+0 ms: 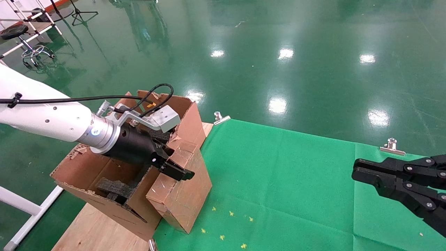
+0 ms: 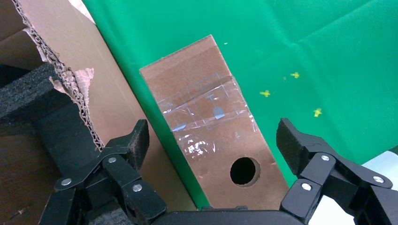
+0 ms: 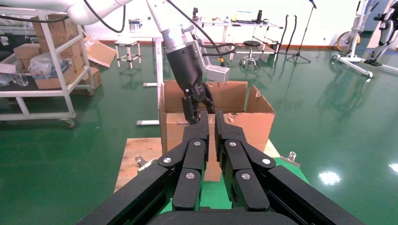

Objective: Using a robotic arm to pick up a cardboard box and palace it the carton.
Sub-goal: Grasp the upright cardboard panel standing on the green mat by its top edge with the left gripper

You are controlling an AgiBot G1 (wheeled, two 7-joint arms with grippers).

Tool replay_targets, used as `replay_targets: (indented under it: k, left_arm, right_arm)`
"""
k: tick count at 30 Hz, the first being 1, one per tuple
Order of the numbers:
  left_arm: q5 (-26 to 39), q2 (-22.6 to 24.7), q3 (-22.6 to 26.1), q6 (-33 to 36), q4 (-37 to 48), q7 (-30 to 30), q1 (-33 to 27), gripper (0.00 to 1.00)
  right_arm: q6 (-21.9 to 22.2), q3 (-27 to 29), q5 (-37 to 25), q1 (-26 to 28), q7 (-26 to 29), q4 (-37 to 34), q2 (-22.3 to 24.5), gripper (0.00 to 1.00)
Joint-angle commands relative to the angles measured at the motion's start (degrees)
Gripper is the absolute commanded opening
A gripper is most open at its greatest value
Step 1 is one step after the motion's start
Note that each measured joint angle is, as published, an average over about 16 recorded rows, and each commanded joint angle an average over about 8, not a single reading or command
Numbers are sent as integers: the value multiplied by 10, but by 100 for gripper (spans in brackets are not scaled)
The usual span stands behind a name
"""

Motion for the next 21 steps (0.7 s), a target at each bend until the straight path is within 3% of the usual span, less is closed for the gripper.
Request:
replay_targets:
  k: [1, 21]
  left_arm:
    - [-1, 0, -1, 0, 0, -1, 1, 0]
    - [-5, 0, -5, -3, 4, -2, 3, 0]
  right_arm:
    - [0, 0, 0, 0, 0, 0, 0, 100]
    - [0, 0, 0, 0, 0, 0, 0, 100]
